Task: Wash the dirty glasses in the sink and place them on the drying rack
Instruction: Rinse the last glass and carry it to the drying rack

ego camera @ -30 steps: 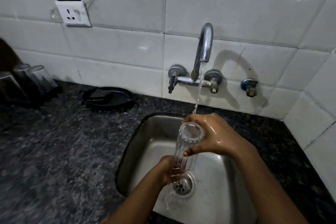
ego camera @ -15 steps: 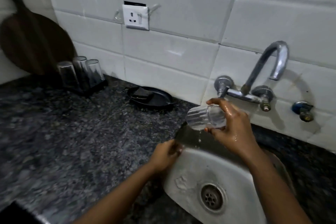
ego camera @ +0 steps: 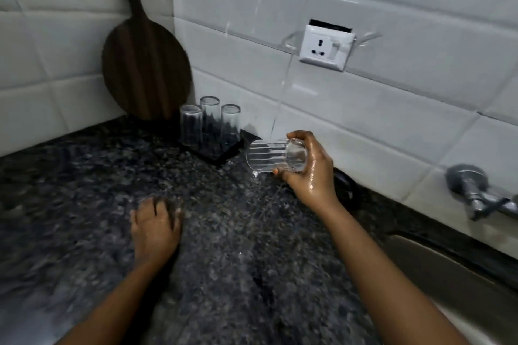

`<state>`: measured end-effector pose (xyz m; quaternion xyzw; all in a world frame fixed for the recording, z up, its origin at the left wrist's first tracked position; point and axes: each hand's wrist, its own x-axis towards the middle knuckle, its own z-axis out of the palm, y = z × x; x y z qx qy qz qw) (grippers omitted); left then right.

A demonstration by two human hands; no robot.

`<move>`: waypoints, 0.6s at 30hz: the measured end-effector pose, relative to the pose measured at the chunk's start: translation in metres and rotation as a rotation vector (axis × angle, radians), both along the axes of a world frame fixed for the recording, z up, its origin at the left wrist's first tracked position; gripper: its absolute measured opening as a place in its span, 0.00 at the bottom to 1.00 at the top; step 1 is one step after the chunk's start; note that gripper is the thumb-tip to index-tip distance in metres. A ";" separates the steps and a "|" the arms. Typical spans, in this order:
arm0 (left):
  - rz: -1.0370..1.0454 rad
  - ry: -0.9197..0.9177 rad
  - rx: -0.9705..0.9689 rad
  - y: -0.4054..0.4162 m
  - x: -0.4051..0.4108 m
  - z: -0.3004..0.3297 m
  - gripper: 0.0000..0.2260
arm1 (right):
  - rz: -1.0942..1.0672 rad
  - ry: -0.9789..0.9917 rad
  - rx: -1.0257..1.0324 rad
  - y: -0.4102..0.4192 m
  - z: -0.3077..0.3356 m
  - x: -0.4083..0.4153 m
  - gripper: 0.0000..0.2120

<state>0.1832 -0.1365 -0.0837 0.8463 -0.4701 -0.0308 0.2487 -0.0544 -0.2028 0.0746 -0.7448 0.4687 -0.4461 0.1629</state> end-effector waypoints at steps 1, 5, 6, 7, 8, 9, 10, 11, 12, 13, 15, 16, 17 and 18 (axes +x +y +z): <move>0.017 0.013 0.014 0.001 0.002 -0.001 0.23 | 0.002 0.002 0.009 -0.009 -0.002 0.018 0.28; -0.074 0.001 0.086 -0.008 0.002 -0.008 0.28 | -0.012 0.096 0.117 -0.051 -0.009 0.086 0.28; -0.076 0.009 0.095 -0.009 0.001 -0.009 0.29 | -0.014 0.120 0.136 -0.060 -0.011 0.097 0.29; -0.068 0.026 0.098 -0.009 0.002 -0.010 0.29 | -0.019 0.142 0.151 -0.070 -0.014 0.109 0.29; -0.060 0.045 0.093 -0.009 0.003 -0.010 0.29 | -0.027 0.162 0.163 -0.080 -0.017 0.119 0.29; -0.056 0.059 0.094 -0.009 0.003 -0.010 0.29 | -0.034 0.179 0.177 -0.089 -0.020 0.129 0.28; -0.059 0.065 0.095 -0.009 0.003 -0.009 0.29 | -0.039 0.191 0.192 -0.098 -0.022 0.138 0.29; -0.065 0.063 0.095 -0.009 0.002 -0.008 0.29 | -0.042 0.200 0.201 -0.106 -0.023 0.145 0.29; -0.069 0.061 0.093 -0.009 0.001 -0.007 0.29 | -0.040 0.213 0.208 -0.114 -0.024 0.152 0.29; -0.067 0.060 0.089 -0.009 0.001 -0.007 0.29 | -0.034 0.231 0.211 -0.122 -0.025 0.158 0.29; -0.065 0.067 0.079 -0.009 0.002 -0.007 0.29 | -0.020 0.283 0.213 -0.137 -0.026 0.166 0.29; -0.070 0.068 0.079 -0.008 0.002 -0.006 0.29 | -0.017 0.315 0.216 -0.144 -0.026 0.167 0.30; -0.077 0.065 0.086 -0.008 0.002 -0.007 0.29 | -0.012 0.346 0.219 -0.150 -0.026 0.169 0.31; -0.079 0.059 0.091 -0.008 0.002 -0.009 0.29 | -0.005 0.380 0.224 -0.155 -0.026 0.171 0.33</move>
